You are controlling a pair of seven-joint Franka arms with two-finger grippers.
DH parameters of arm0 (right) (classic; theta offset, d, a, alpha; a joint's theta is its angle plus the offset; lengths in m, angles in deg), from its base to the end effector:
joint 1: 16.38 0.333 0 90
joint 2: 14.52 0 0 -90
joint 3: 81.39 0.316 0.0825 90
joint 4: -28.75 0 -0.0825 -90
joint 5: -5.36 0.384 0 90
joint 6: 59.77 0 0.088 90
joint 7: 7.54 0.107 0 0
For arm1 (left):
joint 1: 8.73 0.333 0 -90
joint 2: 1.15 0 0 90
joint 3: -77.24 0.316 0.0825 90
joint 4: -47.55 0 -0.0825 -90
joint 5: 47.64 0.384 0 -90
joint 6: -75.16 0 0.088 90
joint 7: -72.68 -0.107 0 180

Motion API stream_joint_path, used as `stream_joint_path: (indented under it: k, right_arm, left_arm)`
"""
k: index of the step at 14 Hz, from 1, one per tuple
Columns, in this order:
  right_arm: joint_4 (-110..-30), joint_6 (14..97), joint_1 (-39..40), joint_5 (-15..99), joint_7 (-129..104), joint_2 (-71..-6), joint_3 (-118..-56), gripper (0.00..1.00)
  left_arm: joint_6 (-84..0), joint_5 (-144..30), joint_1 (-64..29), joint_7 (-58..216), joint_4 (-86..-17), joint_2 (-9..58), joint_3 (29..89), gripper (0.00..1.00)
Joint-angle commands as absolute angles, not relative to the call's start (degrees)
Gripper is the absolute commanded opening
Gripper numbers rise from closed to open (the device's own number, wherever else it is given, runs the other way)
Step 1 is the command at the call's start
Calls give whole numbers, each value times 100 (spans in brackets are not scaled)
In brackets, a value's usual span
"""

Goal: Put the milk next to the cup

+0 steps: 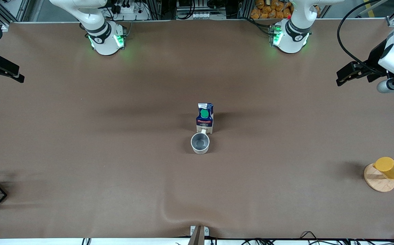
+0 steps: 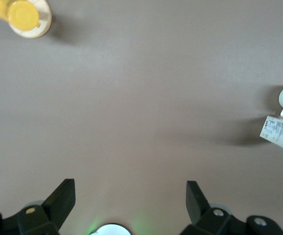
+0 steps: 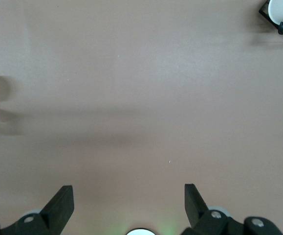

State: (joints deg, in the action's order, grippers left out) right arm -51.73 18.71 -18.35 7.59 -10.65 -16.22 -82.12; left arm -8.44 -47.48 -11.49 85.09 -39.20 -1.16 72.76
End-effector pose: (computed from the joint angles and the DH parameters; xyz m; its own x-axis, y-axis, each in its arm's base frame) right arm 0.5416 -0.0206 0.6680 0.9980 0.0150 -0.0622 0.0124 -0.9991 -0.0416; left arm 0.5388 -0.0681 0.6416 0.9945 0.0906 -0.0529 0.0900 -0.9958 -0.0145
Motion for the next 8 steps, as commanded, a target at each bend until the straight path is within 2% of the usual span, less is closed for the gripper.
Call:
stream_joint_path:
  k: [1,8]
  right_arm:
    - [-5220,1907,-1770,685,-1079,-1584,-8236,100]
    - [-5211,1907,-1761,668,-1079,-1610,-8236,100]
  left_arm:
    - [-904,-4632,-1066,8270,-3832,-150,7214,100]
    - [-904,-4641,-1066,8244,-3779,-80,7214,100]
